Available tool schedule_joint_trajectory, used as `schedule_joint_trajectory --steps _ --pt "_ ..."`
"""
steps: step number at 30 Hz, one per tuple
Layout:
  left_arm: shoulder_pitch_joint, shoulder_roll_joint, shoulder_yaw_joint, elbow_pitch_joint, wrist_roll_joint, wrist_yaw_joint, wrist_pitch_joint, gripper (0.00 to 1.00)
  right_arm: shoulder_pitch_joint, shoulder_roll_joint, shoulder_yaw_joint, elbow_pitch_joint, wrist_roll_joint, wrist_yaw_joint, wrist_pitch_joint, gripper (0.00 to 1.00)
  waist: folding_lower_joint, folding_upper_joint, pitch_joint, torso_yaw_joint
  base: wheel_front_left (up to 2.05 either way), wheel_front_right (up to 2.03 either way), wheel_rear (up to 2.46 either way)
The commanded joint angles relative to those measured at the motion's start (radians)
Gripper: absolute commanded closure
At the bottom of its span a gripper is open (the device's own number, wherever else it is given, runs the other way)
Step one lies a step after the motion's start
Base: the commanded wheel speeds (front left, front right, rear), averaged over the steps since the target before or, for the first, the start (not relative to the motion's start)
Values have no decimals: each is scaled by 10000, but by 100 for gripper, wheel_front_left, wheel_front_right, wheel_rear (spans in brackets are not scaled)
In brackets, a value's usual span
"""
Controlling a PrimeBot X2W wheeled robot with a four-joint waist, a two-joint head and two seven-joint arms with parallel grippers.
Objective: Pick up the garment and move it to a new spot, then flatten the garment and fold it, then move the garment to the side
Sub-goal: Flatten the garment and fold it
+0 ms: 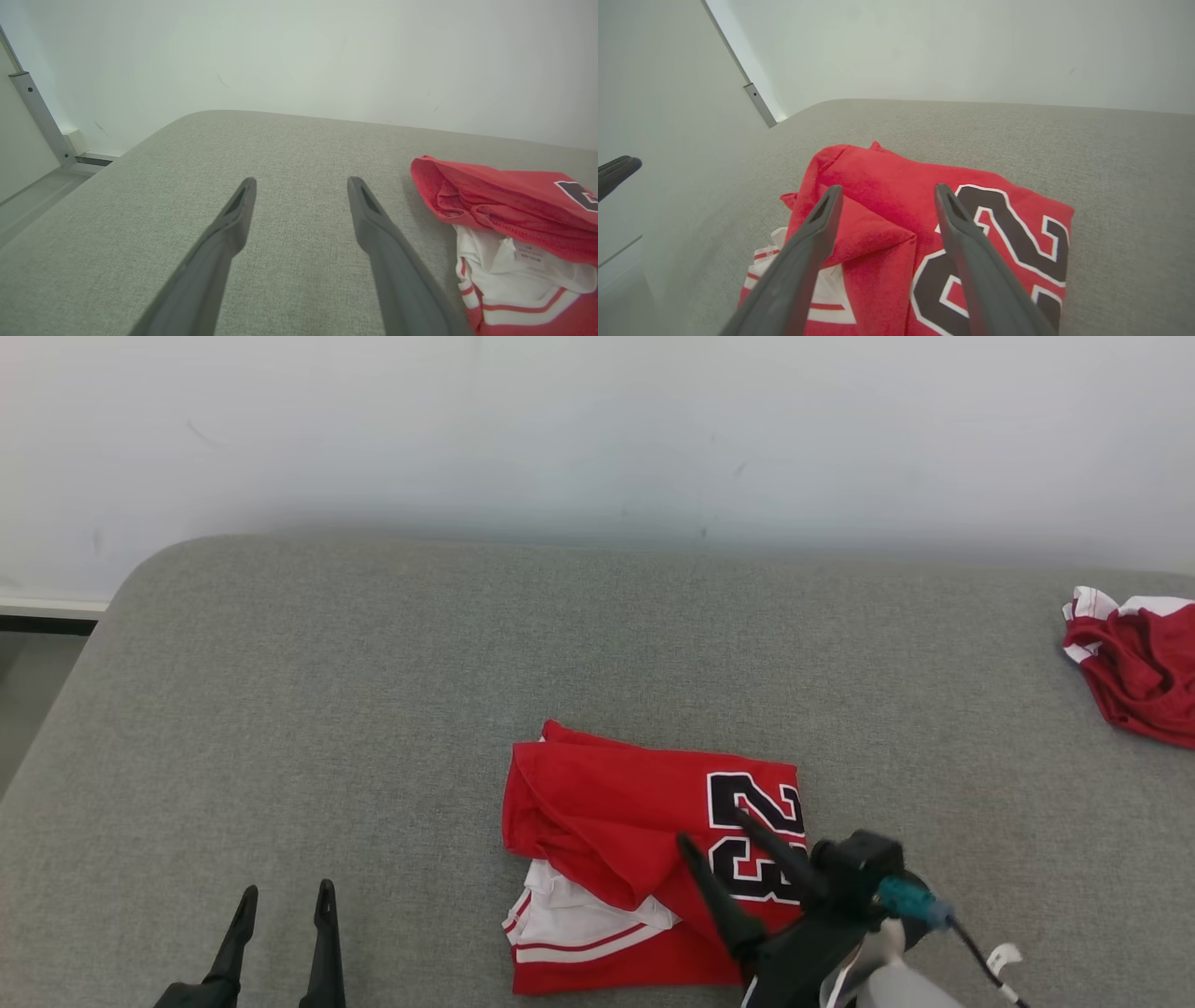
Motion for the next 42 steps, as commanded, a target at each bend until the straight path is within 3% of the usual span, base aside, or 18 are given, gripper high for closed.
schedule_joint_trajectory --steps 1,8,17,19,20,21,22,26,42 --pt "68 16 16 -36 112 16 -27 0 324 -102 217 -371 -134 -28 145 0 0 -1 -9 25 0 0 0" --pt "14 -13 32 -2 110 16 -27 0 926 -199 686 -1447 -606 -28 756 0 0 -1 -19 109 0 0 0" --pt "-15 -44 -39 -19 38 16 -27 0 674 -64 733 -1367 -1313 -27 1293 0 0 -1 45 352 0 0 0" --pt "-40 -56 -53 0 33 16 -27 0 559 -19 789 -1179 -1652 -27 1322 21 0 -1 59 418 0 0 0" --pt "-51 -61 -69 12 24 16 -27 0 480 -18 803 -1056 -1901 -29 1330 53 0 -1 59 445 0 0 0" --pt "-55 -67 -82 23 20 16 -27 0 397 -22 840 -922 -2124 -27 1333 68 0 -1 53 478 0 0 0" --pt "-55 -72 -91 31 18 16 -27 0 356 45 812 -788 -2219 -27 1308 100 0 -1 44 503 0 0 0" --pt "-77 -81 -69 82 4 16 -27 0 191 284 719 -384 -2629 -29 1237 100 0 -1 -15 587 0 0 0" --pt "-175 -115 -232 219 -1 16 -27 0 331 1597 1426 -911 -434 -27 1602 100 0 -1 -144 667 0 0 0"
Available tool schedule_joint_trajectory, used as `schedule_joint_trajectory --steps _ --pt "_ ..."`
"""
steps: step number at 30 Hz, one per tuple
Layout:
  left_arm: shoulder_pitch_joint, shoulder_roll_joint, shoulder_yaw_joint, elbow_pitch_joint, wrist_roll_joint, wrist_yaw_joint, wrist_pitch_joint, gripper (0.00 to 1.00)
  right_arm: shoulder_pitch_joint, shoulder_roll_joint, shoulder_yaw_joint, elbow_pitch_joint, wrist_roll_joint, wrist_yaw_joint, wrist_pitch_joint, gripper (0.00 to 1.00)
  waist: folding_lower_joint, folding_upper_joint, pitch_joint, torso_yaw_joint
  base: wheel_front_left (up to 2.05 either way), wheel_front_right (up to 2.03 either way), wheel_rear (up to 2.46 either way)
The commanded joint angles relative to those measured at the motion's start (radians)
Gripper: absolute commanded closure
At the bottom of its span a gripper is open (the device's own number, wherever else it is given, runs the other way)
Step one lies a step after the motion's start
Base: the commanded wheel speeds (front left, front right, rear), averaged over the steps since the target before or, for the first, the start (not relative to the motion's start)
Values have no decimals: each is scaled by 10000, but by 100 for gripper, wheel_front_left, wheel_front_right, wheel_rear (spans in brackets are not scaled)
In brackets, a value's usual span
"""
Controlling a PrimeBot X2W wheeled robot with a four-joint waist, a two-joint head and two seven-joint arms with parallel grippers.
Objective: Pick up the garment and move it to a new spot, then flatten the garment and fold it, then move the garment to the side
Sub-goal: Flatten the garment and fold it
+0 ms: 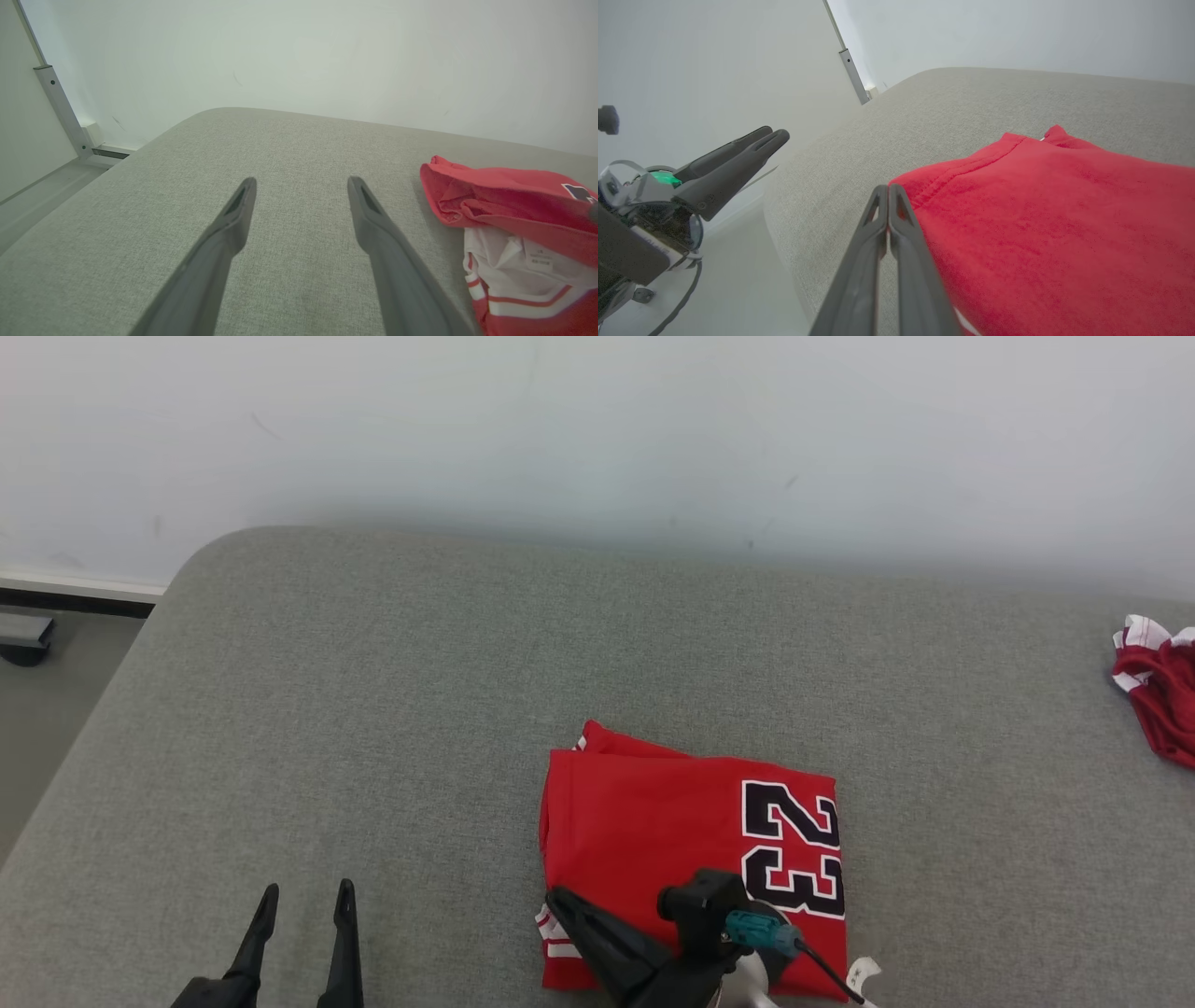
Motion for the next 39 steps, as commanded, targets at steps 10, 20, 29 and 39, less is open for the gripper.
schedule_joint_trajectory --steps 10,20,29,39 --pt "23 -29 28 24 -18 16 -27 0 25 249 246 677 609 -29 -415 0 0 0 -95 -63 0 0 0" --pt "107 40 178 -49 149 16 -27 0 218 -334 -2124 45 -4 -29 -1971 0 0 0 -174 -578 0 0 0" --pt "357 174 661 -166 241 16 -27 0 1624 -154 -4935 -1125 -1729 -29 -2040 0 0 0 -273 -1178 0 0 0" --pt "557 239 1059 -316 672 16 -27 0 2770 61 -6496 -1970 -3213 -29 -2042 0 0 0 -327 -1708 0 0 0"
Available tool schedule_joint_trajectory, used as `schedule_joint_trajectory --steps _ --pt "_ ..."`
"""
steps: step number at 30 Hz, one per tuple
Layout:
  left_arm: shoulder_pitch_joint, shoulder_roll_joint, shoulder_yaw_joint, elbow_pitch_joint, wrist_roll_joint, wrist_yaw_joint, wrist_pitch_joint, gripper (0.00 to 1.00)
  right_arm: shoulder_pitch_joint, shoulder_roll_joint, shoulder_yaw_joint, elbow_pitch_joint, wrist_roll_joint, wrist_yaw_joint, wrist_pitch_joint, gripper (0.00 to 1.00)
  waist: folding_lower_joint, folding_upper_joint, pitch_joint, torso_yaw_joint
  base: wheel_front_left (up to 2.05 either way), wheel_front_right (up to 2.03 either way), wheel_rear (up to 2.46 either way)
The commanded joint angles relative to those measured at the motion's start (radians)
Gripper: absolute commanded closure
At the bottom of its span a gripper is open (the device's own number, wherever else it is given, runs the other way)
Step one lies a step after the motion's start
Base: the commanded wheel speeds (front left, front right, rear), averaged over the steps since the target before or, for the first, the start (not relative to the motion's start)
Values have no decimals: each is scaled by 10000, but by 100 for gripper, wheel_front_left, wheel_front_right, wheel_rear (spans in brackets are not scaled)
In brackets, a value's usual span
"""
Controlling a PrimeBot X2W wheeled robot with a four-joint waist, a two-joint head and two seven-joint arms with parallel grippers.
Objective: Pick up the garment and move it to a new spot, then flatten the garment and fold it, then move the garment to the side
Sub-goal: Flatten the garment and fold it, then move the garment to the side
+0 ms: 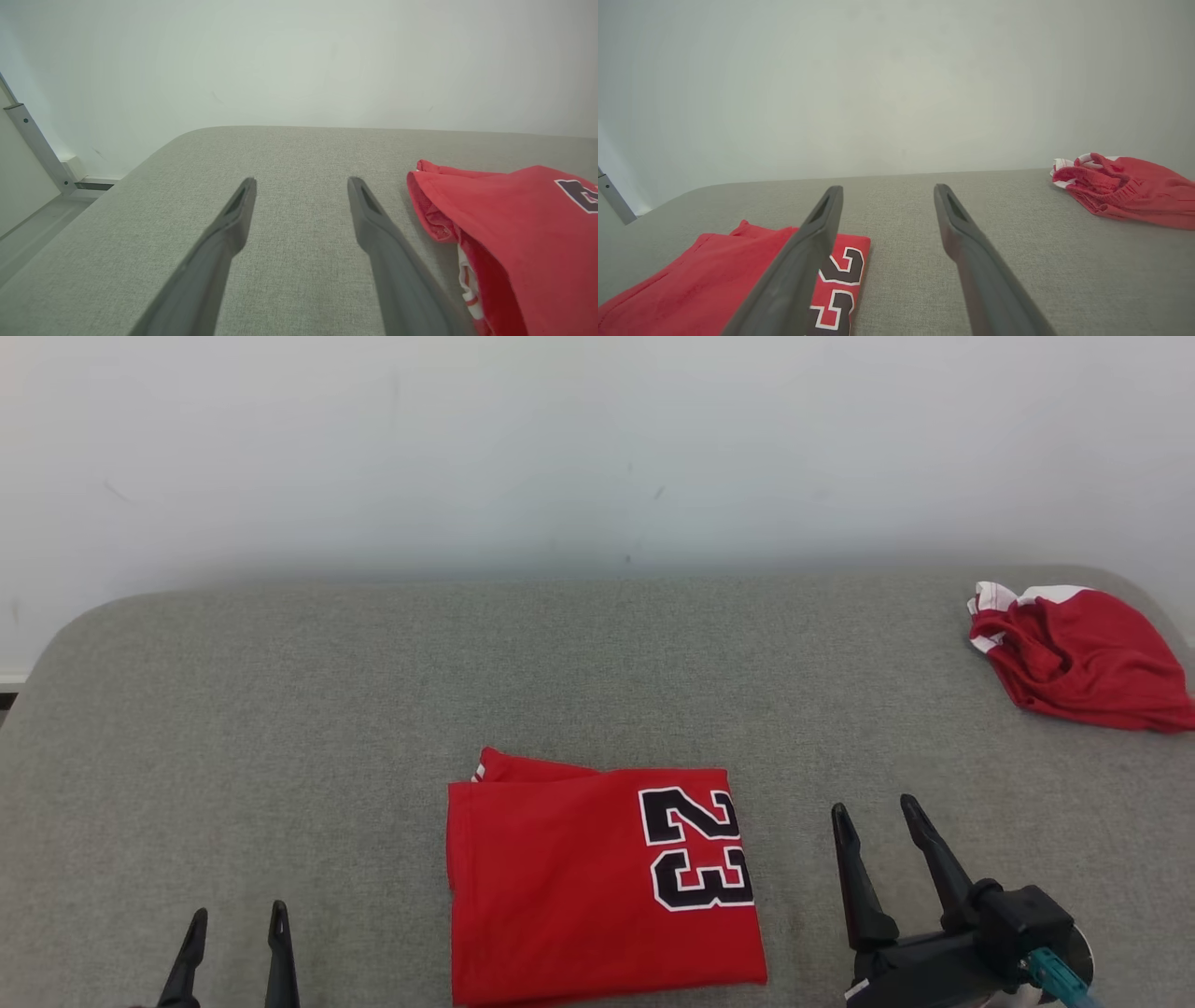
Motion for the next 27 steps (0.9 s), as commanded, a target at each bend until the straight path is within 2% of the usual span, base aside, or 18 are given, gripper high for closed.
schedule_joint_trajectory --steps 1,12,27 --pt "185 49 18 -69 115 16 -27 0 218 89 -109 -78 -188 -27 -39 0 0 0 -46 -82 0 0 0" --pt "571 78 -110 -416 303 16 -27 0 788 337 -601 -297 -745 -27 -40 0 0 0 -239 -126 0 0 0" --pt "886 152 -358 -981 331 16 -27 0 943 400 -974 0 -1203 -27 -40 0 0 0 -361 -16 0 0 0"
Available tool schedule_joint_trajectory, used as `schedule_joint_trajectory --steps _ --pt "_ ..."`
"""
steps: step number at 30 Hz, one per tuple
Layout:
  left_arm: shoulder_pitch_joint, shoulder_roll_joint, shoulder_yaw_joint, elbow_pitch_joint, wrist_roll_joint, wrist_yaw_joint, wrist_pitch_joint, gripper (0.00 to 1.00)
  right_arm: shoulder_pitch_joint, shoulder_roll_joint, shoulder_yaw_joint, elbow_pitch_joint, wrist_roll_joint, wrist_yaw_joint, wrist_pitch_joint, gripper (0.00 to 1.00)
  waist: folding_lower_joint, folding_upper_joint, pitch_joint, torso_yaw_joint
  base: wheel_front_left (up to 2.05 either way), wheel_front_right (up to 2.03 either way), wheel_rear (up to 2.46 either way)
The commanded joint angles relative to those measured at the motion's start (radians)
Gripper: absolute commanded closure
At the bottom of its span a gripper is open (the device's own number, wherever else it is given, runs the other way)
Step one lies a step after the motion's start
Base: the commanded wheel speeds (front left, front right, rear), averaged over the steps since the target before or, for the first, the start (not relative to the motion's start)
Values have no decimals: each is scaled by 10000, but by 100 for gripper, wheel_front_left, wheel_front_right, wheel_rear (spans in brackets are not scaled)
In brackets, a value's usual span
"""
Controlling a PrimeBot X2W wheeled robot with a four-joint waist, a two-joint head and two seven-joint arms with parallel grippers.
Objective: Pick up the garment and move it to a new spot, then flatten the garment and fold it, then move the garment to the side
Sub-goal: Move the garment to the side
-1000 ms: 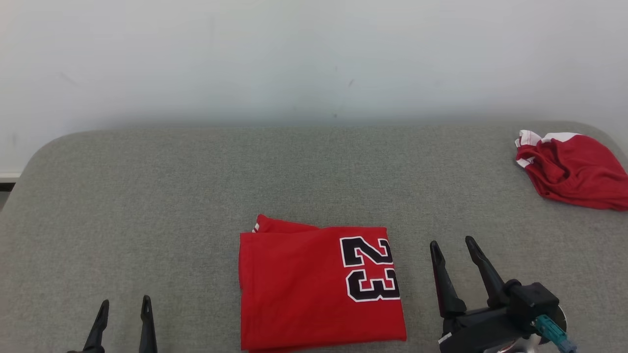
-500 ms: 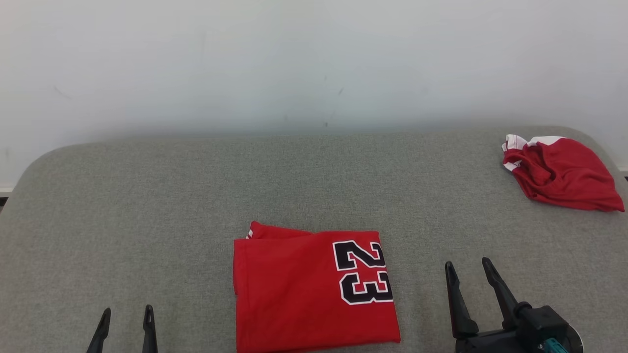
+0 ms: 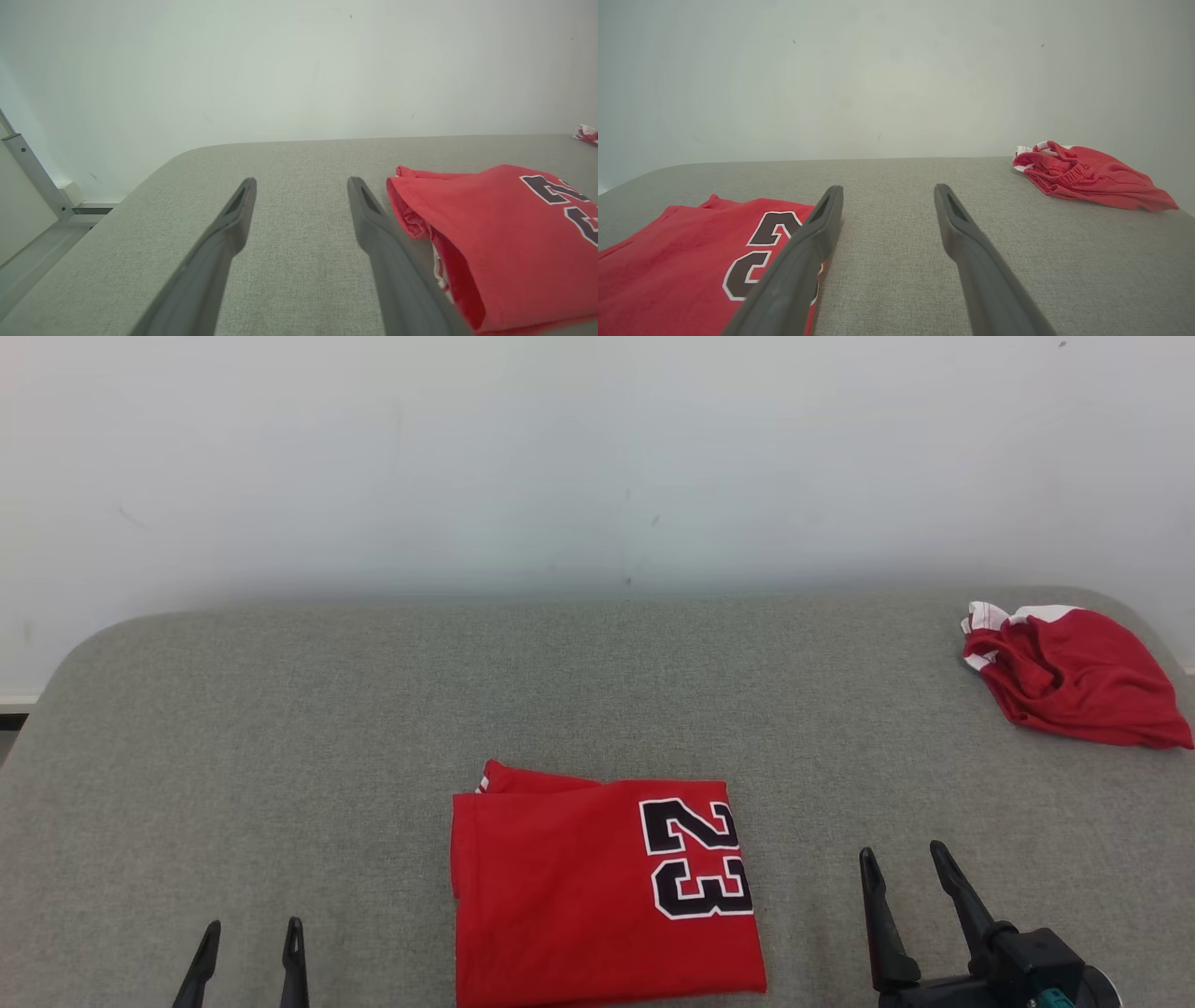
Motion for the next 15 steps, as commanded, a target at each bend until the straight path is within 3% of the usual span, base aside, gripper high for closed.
schedule_joint_trajectory --steps 1,15 --pt "132 74 -1 -87 -49 16 -27 0 91 42 -14 15 -51 -27 -40 0 1 0 -6 -10 0 0 0" --pt "200 162 11 -421 10 16 -27 0 90 76 -88 40 -151 -27 -41 0 1 0 -20 -28 0 0 0"
